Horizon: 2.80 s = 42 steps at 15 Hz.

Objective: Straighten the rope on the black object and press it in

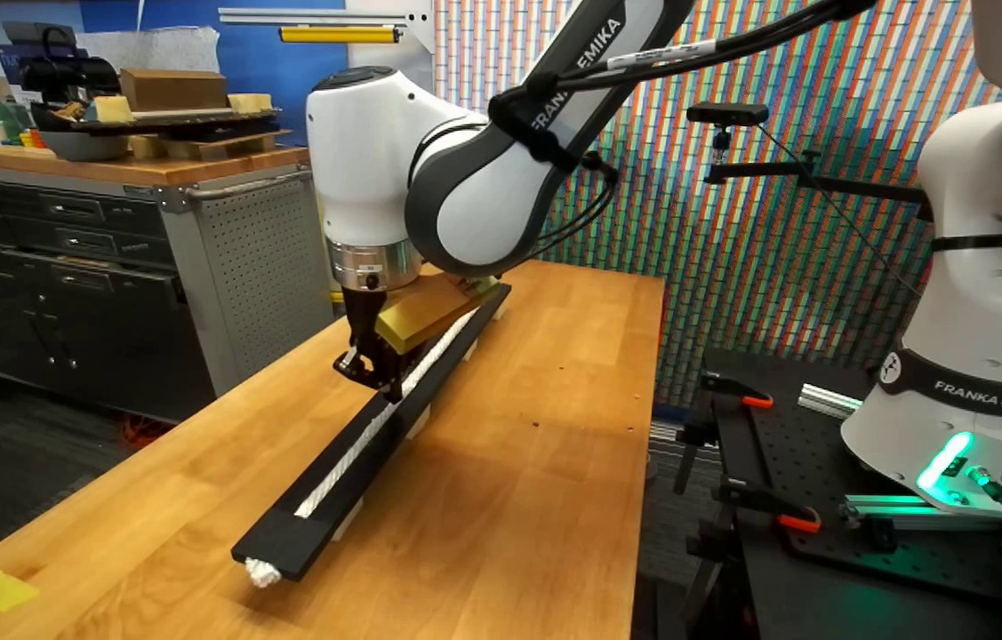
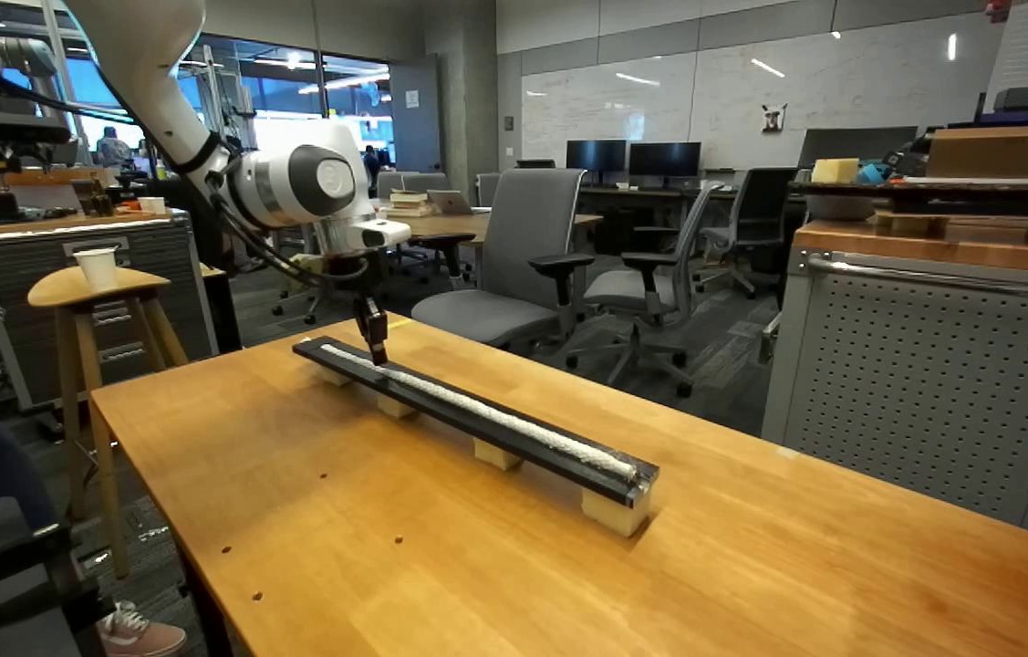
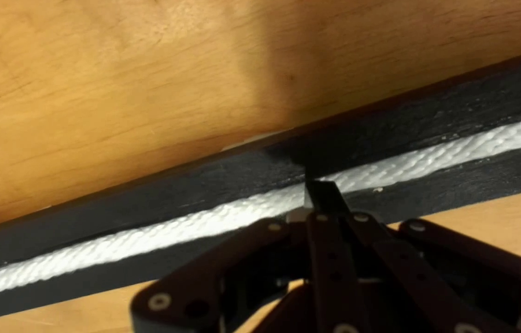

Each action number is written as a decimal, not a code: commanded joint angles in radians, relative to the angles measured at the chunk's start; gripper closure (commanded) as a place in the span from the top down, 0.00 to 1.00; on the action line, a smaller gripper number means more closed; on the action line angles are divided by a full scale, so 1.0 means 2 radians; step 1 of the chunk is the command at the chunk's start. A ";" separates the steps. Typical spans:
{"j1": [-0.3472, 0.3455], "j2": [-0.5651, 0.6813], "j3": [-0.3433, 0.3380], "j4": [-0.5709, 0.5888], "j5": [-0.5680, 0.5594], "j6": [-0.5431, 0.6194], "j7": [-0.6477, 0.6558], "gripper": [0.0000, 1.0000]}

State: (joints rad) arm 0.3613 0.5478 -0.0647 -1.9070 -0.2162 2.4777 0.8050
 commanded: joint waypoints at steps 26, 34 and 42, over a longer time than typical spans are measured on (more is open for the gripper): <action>-0.020 0.007 -0.018 -0.009 -0.012 -0.001 -0.005 0.00; -0.023 -0.019 -0.030 -0.033 -0.017 0.031 -0.002 0.00; -0.040 -0.013 -0.032 -0.024 -0.009 0.035 -0.014 0.00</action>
State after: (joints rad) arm 0.2955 0.5314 -0.1356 -1.9454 -0.2312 2.5354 0.7949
